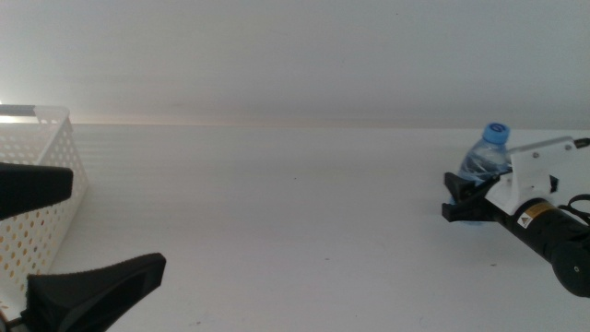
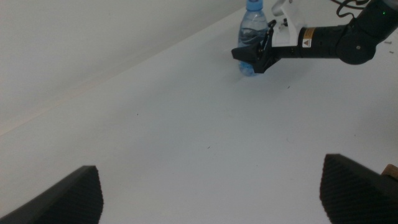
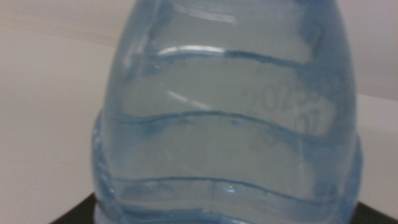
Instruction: Use arms to grab the bottles and put them into the dustbin to the left of the table.
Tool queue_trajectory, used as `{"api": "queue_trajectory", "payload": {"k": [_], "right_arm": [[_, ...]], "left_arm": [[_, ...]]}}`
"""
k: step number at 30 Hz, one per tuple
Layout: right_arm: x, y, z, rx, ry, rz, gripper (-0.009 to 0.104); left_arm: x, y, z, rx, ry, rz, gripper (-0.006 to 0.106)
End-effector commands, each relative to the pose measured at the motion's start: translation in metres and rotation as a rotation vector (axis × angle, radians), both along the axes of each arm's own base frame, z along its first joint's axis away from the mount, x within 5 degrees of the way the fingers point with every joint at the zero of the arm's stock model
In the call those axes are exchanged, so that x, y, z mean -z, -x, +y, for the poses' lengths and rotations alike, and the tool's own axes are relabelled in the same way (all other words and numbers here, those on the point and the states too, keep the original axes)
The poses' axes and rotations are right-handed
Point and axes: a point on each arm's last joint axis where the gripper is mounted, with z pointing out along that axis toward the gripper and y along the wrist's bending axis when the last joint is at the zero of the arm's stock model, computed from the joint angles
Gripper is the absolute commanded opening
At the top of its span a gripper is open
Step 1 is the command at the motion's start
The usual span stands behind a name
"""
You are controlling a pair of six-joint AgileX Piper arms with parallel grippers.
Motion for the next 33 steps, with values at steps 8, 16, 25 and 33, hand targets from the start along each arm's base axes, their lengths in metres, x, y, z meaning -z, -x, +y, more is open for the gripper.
{"api": "queue_trajectory", "payload": {"k": [8,16,25,33], "right_arm": [[-0.052,-0.042,0.101,-0.33,-0.014,-0.023,0.001],[-0.045,-0.062,0.211,-0.522,-0.019,-0.036,0.001],[-0.022,-0.05,0.254,-0.606,-0.026,0.003,0.001],[-0.02,-0.05,0.255,-0.583,-0.082,0.04,0.001]], "left_arm": [[0.0,0.001,-0.001,0.01,0.015,-0.009,0.094],[0.0,0.001,-0.001,0.01,0.015,-0.009,0.094],[0.0,0.001,-0.001,0.01,0.015,-0.009,0.094],[0.0,0.001,-0.001,0.01,0.015,-0.009,0.094]]}}
